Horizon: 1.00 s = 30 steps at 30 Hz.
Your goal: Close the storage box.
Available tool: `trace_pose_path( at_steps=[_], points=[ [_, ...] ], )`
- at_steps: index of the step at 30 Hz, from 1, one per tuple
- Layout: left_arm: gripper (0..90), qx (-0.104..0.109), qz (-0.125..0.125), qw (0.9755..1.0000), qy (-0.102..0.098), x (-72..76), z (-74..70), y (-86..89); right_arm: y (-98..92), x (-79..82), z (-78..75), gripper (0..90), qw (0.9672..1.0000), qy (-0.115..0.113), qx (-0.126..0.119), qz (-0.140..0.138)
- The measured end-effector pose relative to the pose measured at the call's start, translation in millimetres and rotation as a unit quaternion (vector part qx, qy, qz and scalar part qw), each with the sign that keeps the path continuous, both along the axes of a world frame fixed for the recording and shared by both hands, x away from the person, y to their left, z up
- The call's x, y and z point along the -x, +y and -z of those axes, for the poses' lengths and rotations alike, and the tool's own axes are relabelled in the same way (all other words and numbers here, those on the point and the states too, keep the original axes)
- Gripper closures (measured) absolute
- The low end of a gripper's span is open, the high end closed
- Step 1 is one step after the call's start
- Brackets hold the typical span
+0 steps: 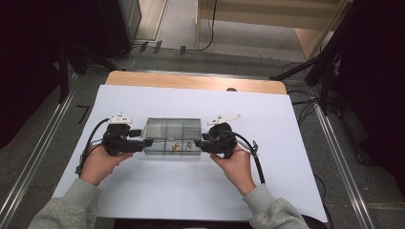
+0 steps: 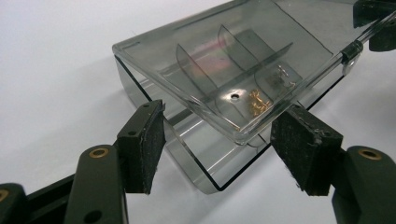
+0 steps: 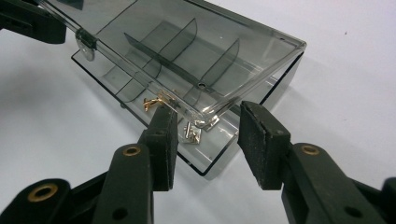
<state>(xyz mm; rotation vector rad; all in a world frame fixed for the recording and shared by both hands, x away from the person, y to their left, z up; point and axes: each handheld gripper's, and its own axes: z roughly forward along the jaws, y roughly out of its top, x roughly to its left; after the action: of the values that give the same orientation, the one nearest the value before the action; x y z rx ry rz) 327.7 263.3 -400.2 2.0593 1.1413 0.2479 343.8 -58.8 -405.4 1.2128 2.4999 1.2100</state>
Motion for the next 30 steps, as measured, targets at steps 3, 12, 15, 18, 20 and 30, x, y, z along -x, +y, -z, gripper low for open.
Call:
trace_pose_path(
  at_steps=[3, 12, 15, 18, 20, 30],
  points=[
    [36.2, -0.002, 0.002, 1.0, -0.001, 1.2, 2.8, 0.3, -0.8, 2.3, 4.2, 58.9, 1.0, 0.0, -0.007, -0.001],
    [36.4, -0.004, 0.016, 0.9998, -0.006, 5.3, 9.3, -0.5, -1.3, 5.2, 10.9, 58.6, 0.9999, 0.006, -0.005, -0.006],
    [36.4, -0.003, 0.02, 0.9998, -0.008, 6.4, 12.0, -0.2, -0.7, 6.9, 12.3, 58.6, 1.0, 0.003, -0.003, -0.009],
    [36.6, -0.005, 0.024, 0.9997, -0.008, 6.8, 15.2, -0.2, -0.1, 8.0, 14.7, 58.6, 0.9999, 0.008, -0.007, -0.009],
    [36.8, -0.006, 0.023, 0.9997, -0.006, 7.4, 16.0, -0.7, 0.5, 8.2, 16.3, 58.6, 0.9999, 0.009, -0.006, -0.011],
    [36.6, -0.005, 0.026, 0.9996, 0.002, 7.0, 21.5, -0.1, 0.3, 8.3, 22.1, 58.2, 0.9999, 0.012, 0.004, -0.009]
  ],
)
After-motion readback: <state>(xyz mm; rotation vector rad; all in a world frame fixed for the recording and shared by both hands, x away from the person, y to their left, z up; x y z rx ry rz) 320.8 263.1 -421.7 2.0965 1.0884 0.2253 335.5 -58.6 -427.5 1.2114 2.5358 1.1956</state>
